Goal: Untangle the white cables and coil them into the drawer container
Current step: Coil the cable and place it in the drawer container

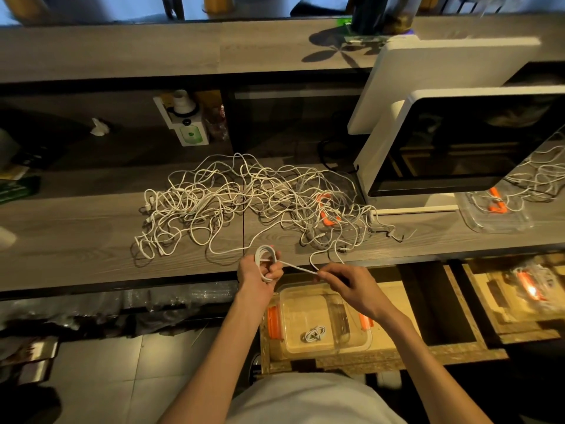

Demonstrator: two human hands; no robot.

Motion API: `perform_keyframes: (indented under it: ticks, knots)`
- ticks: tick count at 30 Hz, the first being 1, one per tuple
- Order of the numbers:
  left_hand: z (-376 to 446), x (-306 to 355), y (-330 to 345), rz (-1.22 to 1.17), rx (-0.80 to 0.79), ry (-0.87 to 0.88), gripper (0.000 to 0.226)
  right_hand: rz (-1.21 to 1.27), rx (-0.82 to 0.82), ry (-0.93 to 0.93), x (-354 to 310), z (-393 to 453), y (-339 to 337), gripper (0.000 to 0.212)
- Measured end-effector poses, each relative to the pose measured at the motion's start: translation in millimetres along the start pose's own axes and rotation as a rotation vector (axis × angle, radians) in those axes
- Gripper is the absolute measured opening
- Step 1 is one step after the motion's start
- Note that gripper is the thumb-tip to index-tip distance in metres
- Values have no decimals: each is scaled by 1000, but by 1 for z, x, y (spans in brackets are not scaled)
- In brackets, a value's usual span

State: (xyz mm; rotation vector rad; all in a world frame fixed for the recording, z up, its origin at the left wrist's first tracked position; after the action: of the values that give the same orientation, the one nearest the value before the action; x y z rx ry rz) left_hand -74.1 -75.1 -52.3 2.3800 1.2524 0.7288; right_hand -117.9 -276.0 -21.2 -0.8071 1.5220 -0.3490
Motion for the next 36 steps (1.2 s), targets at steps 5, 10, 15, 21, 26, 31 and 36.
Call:
perform_keyframes:
  ticks: [5, 10, 15, 21, 26, 31, 36]
  knots:
    - [-10, -5, 7, 146, -239, -132, 45, -45, 25, 2, 5, -4, -15, 31]
    - [-12, 0, 6, 164, -273, -143, 41, -52, 23, -44, 7, -7, -17, 31]
    - [-10, 7, 0, 202, -272, -114, 34, -56, 4, -77, 1, -10, -23, 31]
    - [-6, 15, 1, 605, -295, 189, 36, -64, -90, -103, -13, -8, -20, 30]
    - [-15, 2, 8, 1032, -311, 385, 38, -51, -182, -188, -49, 7, -29, 30]
    - [-31, -13, 18, 1077, -300, 353, 66, 28, -163, -216, -73, 24, -38, 23]
    - [-40, -19, 23, 1005, -388, 261, 86, 49, -73, -199, -78, 41, -33, 24]
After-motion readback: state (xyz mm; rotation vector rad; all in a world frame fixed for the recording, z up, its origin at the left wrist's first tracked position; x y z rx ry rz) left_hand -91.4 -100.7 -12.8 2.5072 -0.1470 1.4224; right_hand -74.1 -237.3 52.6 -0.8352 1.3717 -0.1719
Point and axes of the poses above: each hand's wrist, its own z-axis towards the middle knuckle, its own y-axis out of the palm, x = y × z, the point moved 5 cm from there along z, towards the middle knuckle, and after that the axes turned 7 degrees about -z, right-handed, at the moved point
